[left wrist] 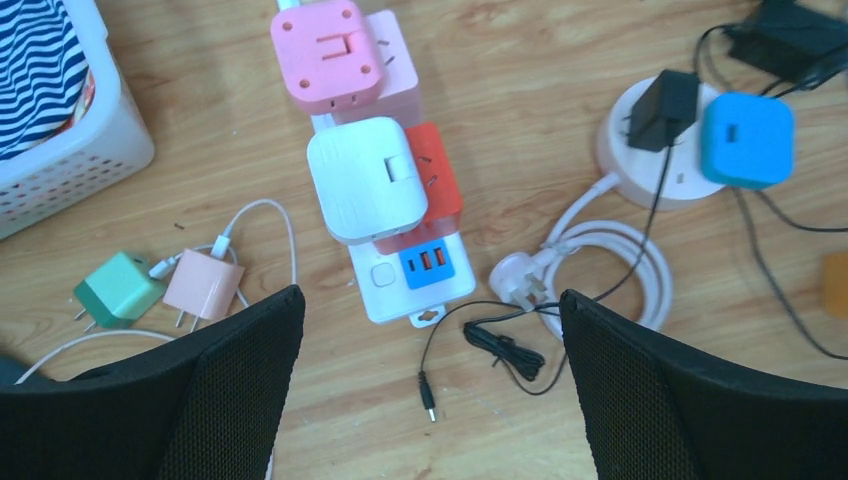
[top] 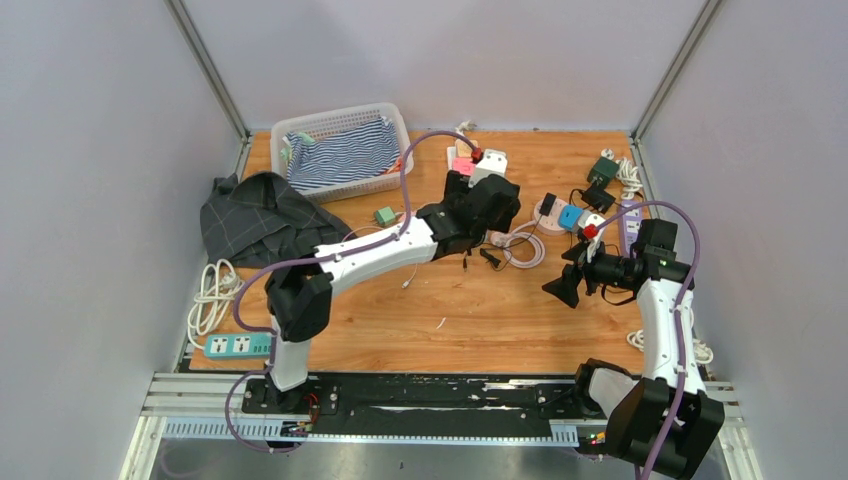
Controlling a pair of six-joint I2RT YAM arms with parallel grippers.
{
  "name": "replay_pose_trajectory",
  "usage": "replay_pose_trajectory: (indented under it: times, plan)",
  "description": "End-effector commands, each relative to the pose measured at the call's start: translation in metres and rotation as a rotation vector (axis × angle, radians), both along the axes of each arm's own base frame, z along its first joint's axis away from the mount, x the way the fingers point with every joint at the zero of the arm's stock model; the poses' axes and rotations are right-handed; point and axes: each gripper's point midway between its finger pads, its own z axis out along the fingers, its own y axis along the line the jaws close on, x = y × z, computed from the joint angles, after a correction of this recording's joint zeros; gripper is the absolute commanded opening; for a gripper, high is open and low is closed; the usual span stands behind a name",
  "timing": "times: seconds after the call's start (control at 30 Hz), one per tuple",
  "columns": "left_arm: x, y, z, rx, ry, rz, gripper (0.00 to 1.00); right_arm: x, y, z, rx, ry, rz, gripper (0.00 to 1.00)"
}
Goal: Pull the plug off the socket
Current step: Reset both arms
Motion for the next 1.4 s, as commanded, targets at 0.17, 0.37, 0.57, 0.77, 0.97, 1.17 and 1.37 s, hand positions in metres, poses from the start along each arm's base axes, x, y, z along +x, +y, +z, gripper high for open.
replay_pose_trajectory:
  times: [0.17, 0.37, 0.57, 0.77, 0.97, 1.17, 1.37]
  plan:
    - [-0.001, 0.004, -0.031, 0.11, 0.054, -0.146, 1.0, -0.003, 0.003, -0.002, 0.001, 0.005, 0.016, 0.96]
    - [-0.027, 0.026, 0.015, 0.055, -0.136, -0.342, 1.0, 0.011, 0.008, 0.012, 0.059, 0.026, 0.031, 0.97]
    - [-0.026, 0.066, 0.042, 0.055, -0.193, -0.277, 1.0, 0.057, 0.017, 0.032, -0.063, 0.054, 0.027, 1.0]
    - [-0.019, 0.095, 0.036, -0.088, -0.165, -0.23, 1.0, 0.102, 0.065, 0.057, -0.096, 0.073, 0.055, 1.0]
    - [-0.022, 0.106, 0.017, -0.169, -0.14, -0.248, 1.0, 0.155, 0.081, 0.057, 0.025, 0.13, -0.091, 1.0]
    - [-0.019, 0.095, -0.002, -0.246, -0.106, -0.303, 1.0, 0.174, 0.089, 0.044, 0.12, 0.259, -0.177, 1.0]
    - [-0.017, 0.062, -0.045, -0.408, 0.053, -0.378, 0.93, 0.167, 0.082, 0.018, 0.159, 0.294, -0.217, 0.99]
